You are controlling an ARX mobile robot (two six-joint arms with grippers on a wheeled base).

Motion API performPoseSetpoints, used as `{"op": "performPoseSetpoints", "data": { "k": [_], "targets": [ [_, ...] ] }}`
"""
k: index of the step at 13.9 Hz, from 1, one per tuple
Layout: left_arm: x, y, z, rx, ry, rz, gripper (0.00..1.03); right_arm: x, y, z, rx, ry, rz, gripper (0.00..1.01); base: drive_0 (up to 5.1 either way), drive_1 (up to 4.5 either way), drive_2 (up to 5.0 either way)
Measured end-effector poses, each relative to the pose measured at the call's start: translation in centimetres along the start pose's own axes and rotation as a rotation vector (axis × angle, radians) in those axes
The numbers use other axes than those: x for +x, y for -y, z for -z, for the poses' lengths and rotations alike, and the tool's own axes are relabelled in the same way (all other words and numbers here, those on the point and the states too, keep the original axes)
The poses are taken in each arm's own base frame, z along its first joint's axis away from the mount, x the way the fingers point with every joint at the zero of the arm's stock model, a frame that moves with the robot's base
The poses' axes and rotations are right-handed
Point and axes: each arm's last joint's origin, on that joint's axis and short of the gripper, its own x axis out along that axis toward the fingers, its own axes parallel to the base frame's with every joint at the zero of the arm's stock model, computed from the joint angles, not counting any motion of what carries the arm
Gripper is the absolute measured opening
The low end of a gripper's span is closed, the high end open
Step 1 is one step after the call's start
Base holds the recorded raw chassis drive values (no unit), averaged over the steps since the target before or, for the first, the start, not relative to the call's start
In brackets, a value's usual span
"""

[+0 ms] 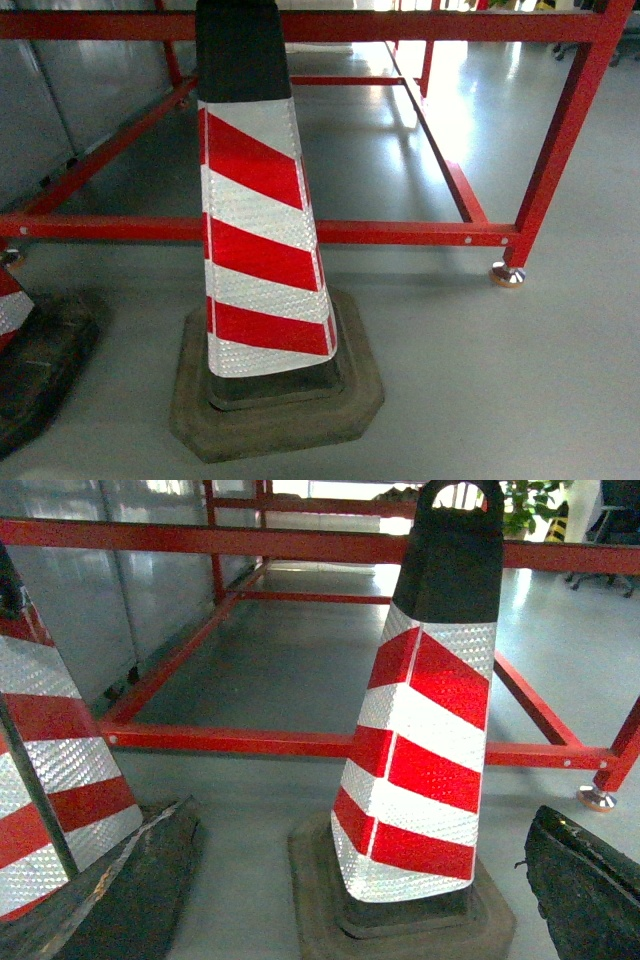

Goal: Pick blue part to blue bin on bottom shelf

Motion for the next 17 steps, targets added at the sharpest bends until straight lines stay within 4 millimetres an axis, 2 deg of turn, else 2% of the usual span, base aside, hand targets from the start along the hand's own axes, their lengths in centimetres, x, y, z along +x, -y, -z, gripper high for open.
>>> {"op": "performPoseSetpoints", "data": {
  "k": [17],
  "targets": [
    [0.00, 0.00, 0.01, 0.003, -0.001, 0.000, 0.98, 0.00, 0.00, 0.00, 0.001, 0.000, 0.000, 0.98, 0.0, 0.00, 0.0]
  ]
}}
